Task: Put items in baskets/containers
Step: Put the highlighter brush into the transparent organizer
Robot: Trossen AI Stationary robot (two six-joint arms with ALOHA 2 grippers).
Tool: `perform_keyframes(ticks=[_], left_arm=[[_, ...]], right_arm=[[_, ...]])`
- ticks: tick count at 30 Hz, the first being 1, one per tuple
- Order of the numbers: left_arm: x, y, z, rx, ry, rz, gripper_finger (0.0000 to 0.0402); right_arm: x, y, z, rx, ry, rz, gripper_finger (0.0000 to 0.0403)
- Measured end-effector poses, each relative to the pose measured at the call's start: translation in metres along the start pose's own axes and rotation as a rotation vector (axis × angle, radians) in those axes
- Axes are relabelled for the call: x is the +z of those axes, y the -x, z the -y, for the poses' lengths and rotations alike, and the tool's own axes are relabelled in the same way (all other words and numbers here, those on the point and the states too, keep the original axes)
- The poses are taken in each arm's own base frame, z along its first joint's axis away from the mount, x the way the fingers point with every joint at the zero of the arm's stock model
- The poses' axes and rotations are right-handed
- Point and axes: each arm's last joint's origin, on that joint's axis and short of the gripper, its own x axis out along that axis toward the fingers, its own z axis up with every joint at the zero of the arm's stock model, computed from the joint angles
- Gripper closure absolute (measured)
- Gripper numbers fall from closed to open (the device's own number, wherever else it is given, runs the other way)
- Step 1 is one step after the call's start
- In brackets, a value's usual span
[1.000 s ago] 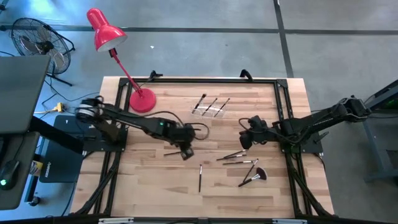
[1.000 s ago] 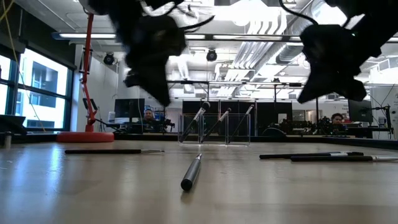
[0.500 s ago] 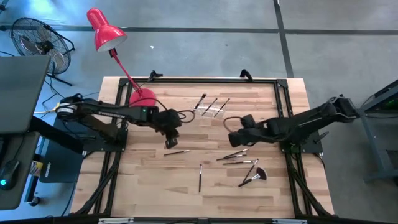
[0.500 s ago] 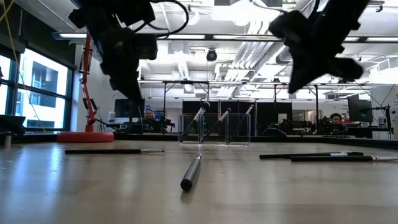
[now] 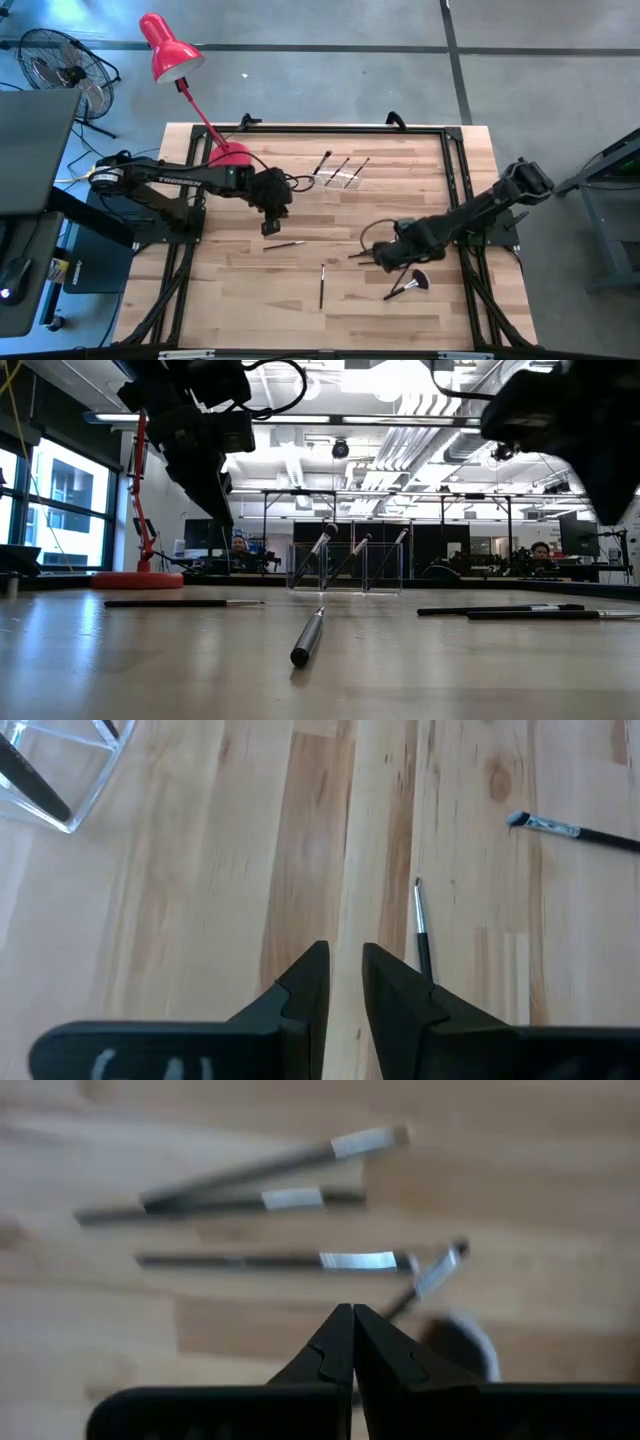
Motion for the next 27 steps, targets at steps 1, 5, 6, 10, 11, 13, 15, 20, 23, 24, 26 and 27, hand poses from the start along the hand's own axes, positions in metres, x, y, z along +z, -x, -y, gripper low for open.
perform_keyframes(ticks=[1, 5, 6, 10, 11, 13, 15, 20, 23, 24, 26, 27], left_arm=[[0.000, 0.000, 0.000, 0.000, -0.001, 0.000, 0.0340], [0.000, 0.000, 0.001, -0.002, -0.009, 0.001, 0.0340], [0.000, 0.000, 0.001, -0.001, -0.010, 0.001, 0.0340], [0.000, 0.000, 0.001, 0.001, -0.010, 0.001, 0.0340], [0.000, 0.000, 0.001, 0.001, -0.015, 0.001, 0.0340], [0.000, 0.000, 0.001, 0.001, -0.025, 0.001, 0.0340], [0.000, 0.000, 0.001, 0.000, -0.025, 0.001, 0.0340], [0.000, 0.000, 0.001, 0.000, -0.025, 0.000, 0.0340], [0.000, 0.000, 0.001, 0.000, -0.024, 0.000, 0.0340], [0.000, 0.000, 0.001, 0.000, -0.023, 0.000, 0.0340], [0.000, 0.000, 0.001, -0.001, -0.022, -0.001, 0.0340], [0.000, 0.000, 0.001, -0.001, -0.022, -0.001, 0.0340]], right_arm=[[-0.005, -0.001, 0.002, -0.007, -0.002, -0.021, 0.0395], [-0.019, 0.000, 0.010, -0.039, -0.023, -0.049, 0.0383], [-0.021, 0.000, 0.012, -0.049, -0.036, -0.054, 0.0379], [-0.027, 0.000, 0.016, -0.100, -0.074, -0.118, 0.0359], [-0.028, 0.000, 0.016, -0.104, -0.074, -0.124, 0.0352], [-0.029, 0.000, 0.017, -0.105, -0.067, -0.127, 0.0338], [-0.031, 0.000, 0.018, -0.106, -0.055, -0.128, 0.0324], [-0.037, 0.000, 0.021, -0.097, 0.003, -0.116, 0.0294], [-0.039, 0.000, 0.023, -0.100, -0.007, -0.121, 0.0282], [-0.040, 0.000, 0.022, -0.101, -0.006, -0.136, 0.0280], [-0.042, 0.000, 0.021, -0.089, 0.042, -0.167, 0.0277], [-0.043, 0.001, 0.020, -0.081, 0.090, -0.182, 0.0277]])
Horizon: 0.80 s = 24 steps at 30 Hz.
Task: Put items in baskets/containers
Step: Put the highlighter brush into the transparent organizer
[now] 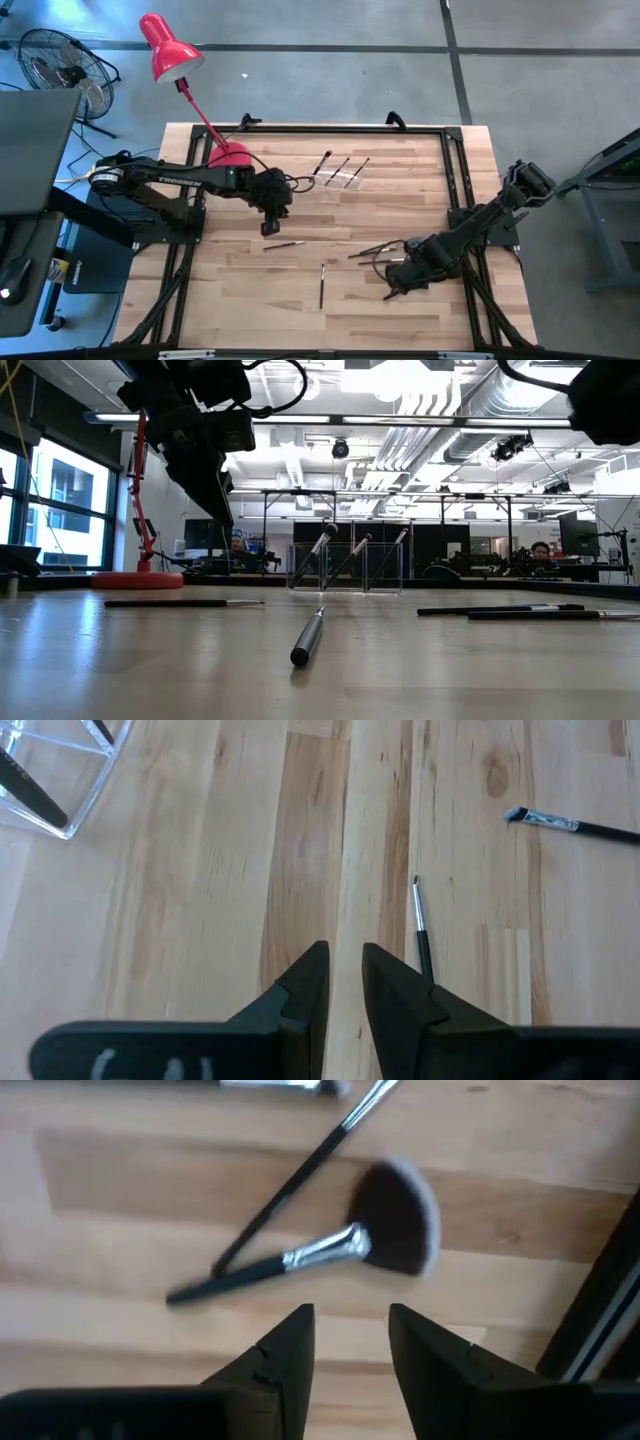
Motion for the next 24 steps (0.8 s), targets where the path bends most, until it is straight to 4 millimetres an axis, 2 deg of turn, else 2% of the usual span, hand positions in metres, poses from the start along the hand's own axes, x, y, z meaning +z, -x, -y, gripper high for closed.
perform_keyframes(ticks=[3, 10, 15, 17, 21, 24], left_arm=[[0.000, 0.000, 0.000, 0.000, 0.000, 0.000, 0.0340], [0.000, 0.000, 0.000, 0.000, 0.001, 0.000, 0.0340], [0.000, 0.000, 0.000, 0.000, 0.001, 0.001, 0.0340], [0.000, 0.000, 0.000, 0.000, 0.001, 0.001, 0.0340], [0.000, 0.000, 0.000, 0.000, 0.013, 0.001, 0.0340], [0.000, 0.000, 0.000, 0.001, 0.016, 0.001, 0.0340]], right_arm=[[-0.003, 0.000, -0.001, 0.020, 0.131, -0.010, 0.0276], [-0.007, -0.001, 0.001, 0.024, 0.268, -0.005, 0.0276], [-0.014, -0.002, -0.002, 0.072, 0.470, -0.016, 0.0277], [-0.014, -0.002, -0.002, 0.077, 0.362, -0.022, 0.0277], [-0.010, -0.004, 0.004, 0.008, -0.040, -0.006, 0.0277], [-0.009, -0.010, 0.005, -0.010, -0.155, -0.024, 0.0277]])
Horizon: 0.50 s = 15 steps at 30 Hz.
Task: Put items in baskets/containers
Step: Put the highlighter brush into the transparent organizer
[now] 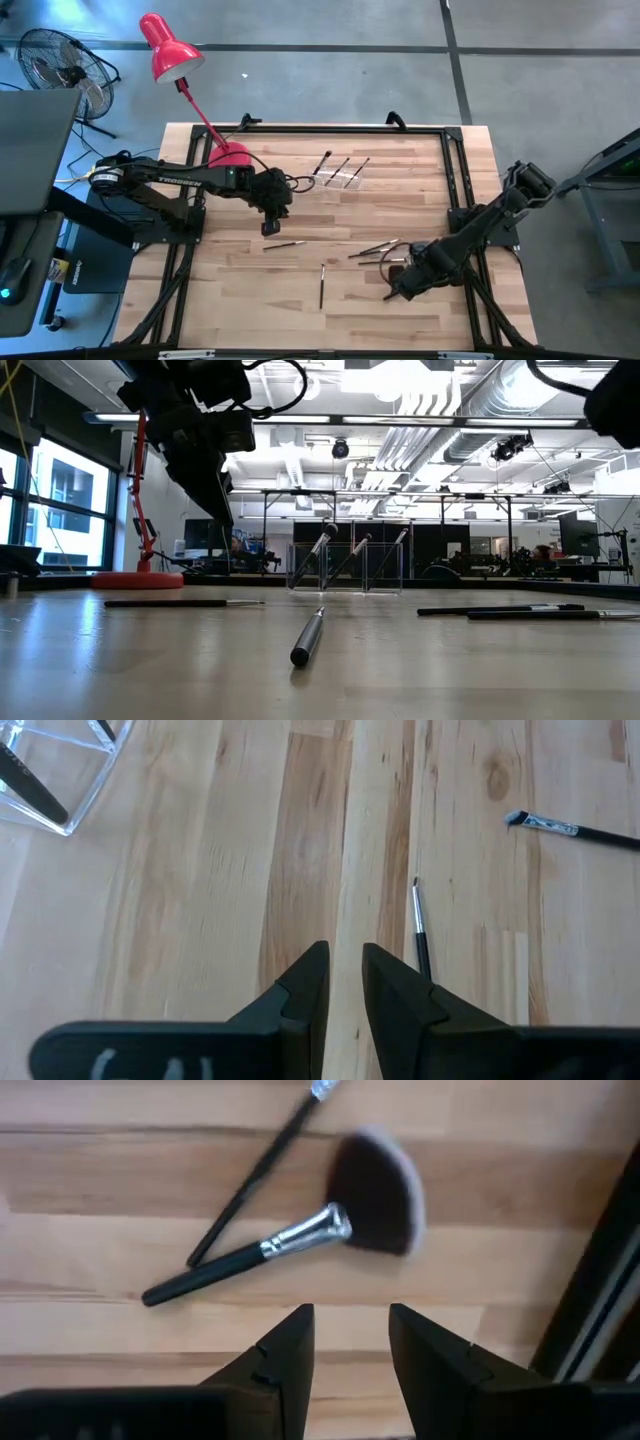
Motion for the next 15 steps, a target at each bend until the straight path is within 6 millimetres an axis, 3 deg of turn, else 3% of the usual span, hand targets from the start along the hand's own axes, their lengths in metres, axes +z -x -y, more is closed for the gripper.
perform_keyframes(ticks=[9, 15], left_arm=[[0.000, 0.000, 0.000, 0.002, 0.000, 0.000, 0.0340], [0.000, 0.000, 0.000, 0.003, 0.001, -0.005, 0.0340]], right_arm=[[0.007, -0.035, -0.017, -0.052, -0.087, -0.017, 0.0277], [0.007, -0.043, -0.019, -0.064, -0.064, 0.009, 0.0276]])
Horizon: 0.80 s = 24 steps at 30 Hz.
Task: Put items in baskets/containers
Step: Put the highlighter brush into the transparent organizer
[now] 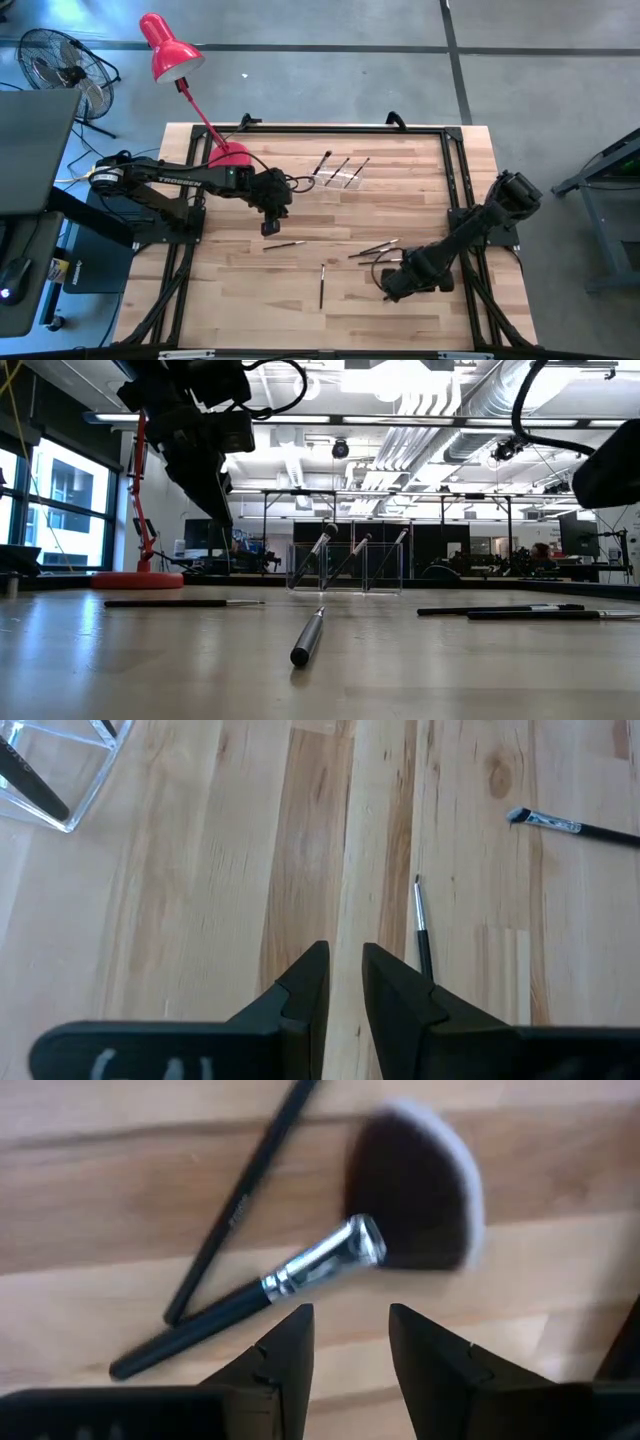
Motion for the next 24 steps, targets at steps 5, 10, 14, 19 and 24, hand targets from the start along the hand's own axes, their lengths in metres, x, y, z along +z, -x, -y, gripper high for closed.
perform_keyframes(ticks=[5, 10, 14, 19, 24], left_arm=[[0.0005, -0.0001, 0.0000, 0.000, -0.001, 0.005, 0.0340], [0.0011, 0.0000, 0.0000, 0.000, -0.002, 0.012, 0.0340], [0.0013, -0.0001, 0.0000, 0.000, -0.002, 0.013, 0.0340], [0.0013, -0.0001, 0.0003, -0.008, 0.009, 0.013, 0.0340], [0.0013, -0.0001, 0.0004, -0.010, 0.039, 0.012, 0.0340]], right_arm=[[-0.0011, 0.0001, -0.0015, 0.039, 0.153, 0.021, 0.0276], [-0.0058, 0.0007, -0.0072, 0.103, 0.581, -0.003, 0.0277], [-0.0085, 0.0011, -0.0089, 0.129, 0.942, -0.022, 0.0277], [-0.0059, 0.0008, -0.0061, 0.093, 1.213, 0.007, 0.0277], [-0.0013, 0.0006, -0.0039, 0.041, 1.400, 0.098, 0.0277]])
